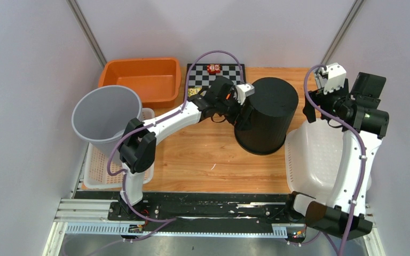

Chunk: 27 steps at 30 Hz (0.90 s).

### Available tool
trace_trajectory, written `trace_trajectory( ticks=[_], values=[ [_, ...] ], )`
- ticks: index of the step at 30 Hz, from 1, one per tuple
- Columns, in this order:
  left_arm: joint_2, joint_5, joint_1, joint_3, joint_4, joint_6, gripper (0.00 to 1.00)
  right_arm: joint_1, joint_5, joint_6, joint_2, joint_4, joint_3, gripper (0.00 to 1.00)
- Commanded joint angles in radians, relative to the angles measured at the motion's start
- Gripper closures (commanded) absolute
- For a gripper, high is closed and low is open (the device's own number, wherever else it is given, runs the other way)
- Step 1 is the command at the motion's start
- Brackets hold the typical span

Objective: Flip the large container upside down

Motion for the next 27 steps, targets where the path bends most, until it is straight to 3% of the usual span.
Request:
trace_trajectory(
  ticks=[1, 7, 19, 27],
  values=[
    [0.065, -0.065, -0.017, 0.096, -0.009, -0.065, 0.00, 0.034, -0.205, -0.108, -0.048, -0.091, -0.020, 0.09],
    [0.144, -0.135, -0.021, 0.210, -0.056, -0.111, 0.00, 0.146, -0.148, -0.202, -0.122, -0.034, -0.138, 0.07],
    [0.250, -0.142, -0.033, 0.368, -0.096, -0.137, 0.00, 0.370, 0.135, -0.142, -0.136, 0.235, -0.249, 0.05],
    [0.330, -0.079, -0.033, 0.470, -0.099, -0.147, 0.00, 0.407, 0.342, -0.082, -0.092, 0.410, -0.259, 0.05]
  ],
)
